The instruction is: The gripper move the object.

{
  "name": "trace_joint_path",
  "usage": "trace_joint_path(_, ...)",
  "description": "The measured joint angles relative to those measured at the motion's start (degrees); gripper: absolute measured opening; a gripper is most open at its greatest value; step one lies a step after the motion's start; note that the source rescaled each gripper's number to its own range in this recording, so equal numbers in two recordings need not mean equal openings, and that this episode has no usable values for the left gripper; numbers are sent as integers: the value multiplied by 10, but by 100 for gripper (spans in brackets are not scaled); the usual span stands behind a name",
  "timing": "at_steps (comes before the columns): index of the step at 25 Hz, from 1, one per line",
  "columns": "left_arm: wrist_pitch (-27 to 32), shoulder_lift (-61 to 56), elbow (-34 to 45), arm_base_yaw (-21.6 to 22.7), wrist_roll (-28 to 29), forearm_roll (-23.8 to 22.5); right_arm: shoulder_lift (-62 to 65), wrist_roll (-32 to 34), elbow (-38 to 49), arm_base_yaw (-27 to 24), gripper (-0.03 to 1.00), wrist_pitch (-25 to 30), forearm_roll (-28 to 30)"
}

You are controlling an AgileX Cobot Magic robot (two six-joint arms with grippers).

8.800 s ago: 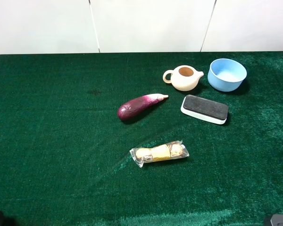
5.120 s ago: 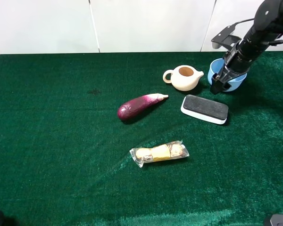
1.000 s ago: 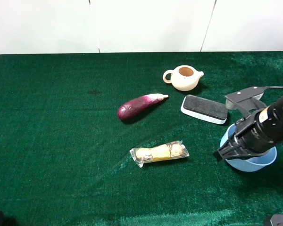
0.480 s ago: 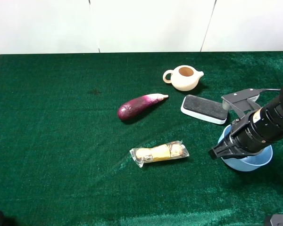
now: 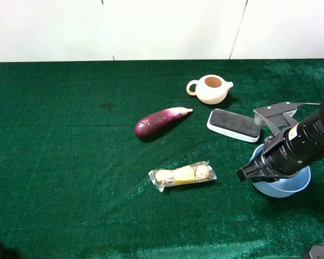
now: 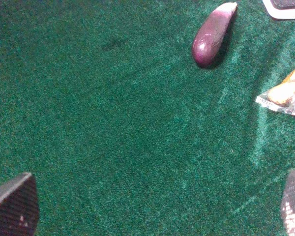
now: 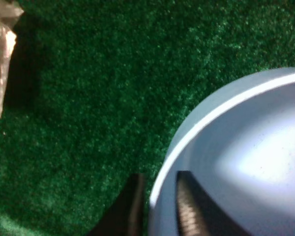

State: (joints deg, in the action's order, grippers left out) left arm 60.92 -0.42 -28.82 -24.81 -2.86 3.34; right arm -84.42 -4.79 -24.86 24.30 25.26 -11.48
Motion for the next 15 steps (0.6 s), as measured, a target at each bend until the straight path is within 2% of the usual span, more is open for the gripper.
trace_joint_path(3, 0, 0, 0, 0, 0, 0, 0, 0, 0, 0, 48, 1, 0)
trace_joint_path(11, 0, 0, 0, 0, 0, 0, 0, 0, 0, 0, 89, 1, 0)
trace_joint_path(13, 0, 0, 0, 0, 0, 0, 0, 0, 0, 0, 96, 1, 0)
trace_joint_path(15, 0, 0, 0, 0, 0, 0, 0, 1, 0, 0, 98, 1, -1)
